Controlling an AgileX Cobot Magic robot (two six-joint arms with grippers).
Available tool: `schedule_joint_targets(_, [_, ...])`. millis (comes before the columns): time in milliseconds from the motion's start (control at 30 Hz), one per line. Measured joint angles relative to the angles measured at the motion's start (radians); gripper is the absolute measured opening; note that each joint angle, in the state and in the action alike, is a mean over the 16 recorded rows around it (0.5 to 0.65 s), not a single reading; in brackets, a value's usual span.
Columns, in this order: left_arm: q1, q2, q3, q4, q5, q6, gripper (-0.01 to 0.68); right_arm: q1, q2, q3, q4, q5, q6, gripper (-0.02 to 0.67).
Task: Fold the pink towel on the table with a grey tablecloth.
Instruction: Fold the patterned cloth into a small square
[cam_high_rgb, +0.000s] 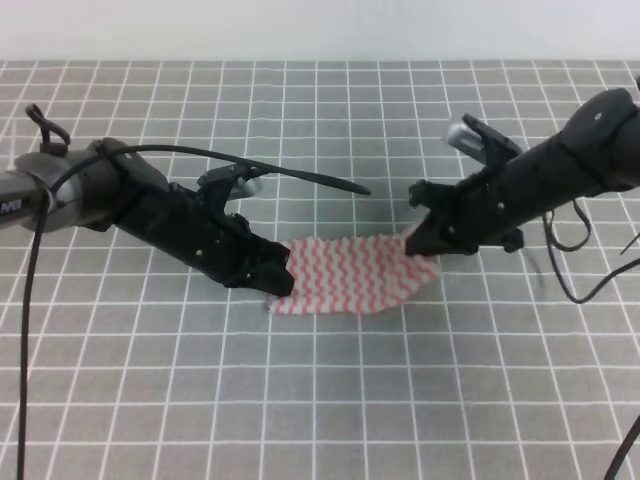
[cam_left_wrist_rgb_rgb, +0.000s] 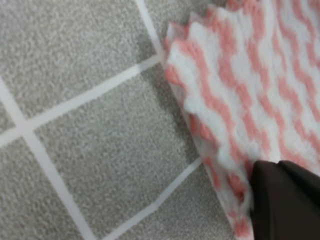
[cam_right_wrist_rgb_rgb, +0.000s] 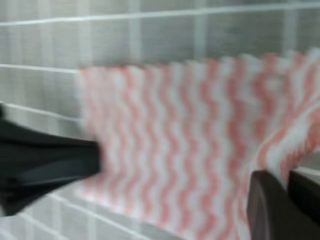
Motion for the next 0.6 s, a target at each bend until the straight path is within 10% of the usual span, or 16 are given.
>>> schedule_joint_targets(600, [-0.001,-0.011,0.0,-0.003,-0.003,0.017,-0.003,0.16,0.048,-0.101,0.102,-0.061,-0.081,-0.01])
